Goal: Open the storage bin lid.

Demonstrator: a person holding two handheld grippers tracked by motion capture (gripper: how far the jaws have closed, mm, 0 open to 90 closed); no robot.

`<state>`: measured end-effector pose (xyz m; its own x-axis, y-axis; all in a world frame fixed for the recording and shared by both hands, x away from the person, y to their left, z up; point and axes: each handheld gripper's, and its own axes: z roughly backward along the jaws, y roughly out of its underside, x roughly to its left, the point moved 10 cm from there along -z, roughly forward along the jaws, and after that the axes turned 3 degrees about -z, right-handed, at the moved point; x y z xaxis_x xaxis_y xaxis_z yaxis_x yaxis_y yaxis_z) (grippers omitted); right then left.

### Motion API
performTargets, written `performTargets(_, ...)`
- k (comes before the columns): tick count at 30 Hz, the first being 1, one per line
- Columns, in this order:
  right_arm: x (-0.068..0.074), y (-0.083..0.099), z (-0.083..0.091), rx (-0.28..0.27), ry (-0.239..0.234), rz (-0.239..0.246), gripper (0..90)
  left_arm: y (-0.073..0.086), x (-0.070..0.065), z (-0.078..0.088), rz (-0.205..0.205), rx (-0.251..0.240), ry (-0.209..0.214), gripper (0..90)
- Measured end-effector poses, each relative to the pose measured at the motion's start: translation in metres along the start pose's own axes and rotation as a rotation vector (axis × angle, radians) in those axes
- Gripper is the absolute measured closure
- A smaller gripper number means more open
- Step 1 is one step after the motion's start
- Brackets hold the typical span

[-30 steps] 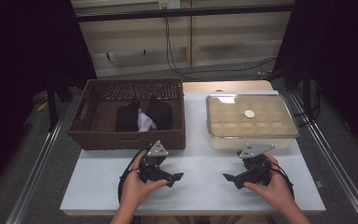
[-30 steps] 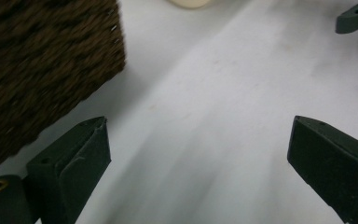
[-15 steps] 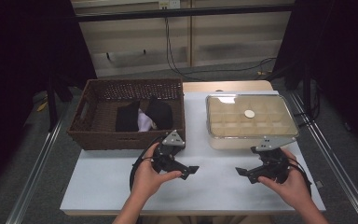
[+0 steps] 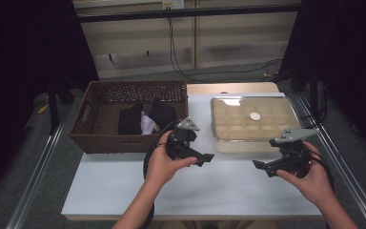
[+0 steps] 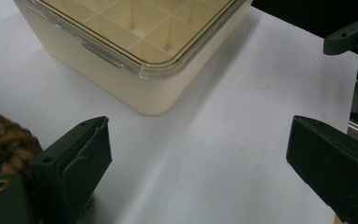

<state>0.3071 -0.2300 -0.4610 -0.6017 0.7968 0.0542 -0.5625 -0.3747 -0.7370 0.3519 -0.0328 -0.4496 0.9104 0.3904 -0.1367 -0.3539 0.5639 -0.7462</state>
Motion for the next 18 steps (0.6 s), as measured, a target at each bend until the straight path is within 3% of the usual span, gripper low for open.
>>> performTargets(10, -0.037, -0.01, 0.006, 0.003, 0.078, -0.038, 4.7, -0.033, 0.01, -0.011, 0.012, -0.019, 0.005, 7.0)
performTargets(18, -0.068, -0.016, -0.001, 0.016, 0.14, -0.071, 4.7, -0.04, 0.029, -0.028, 0.046, -0.003, -0.005, 7.3)
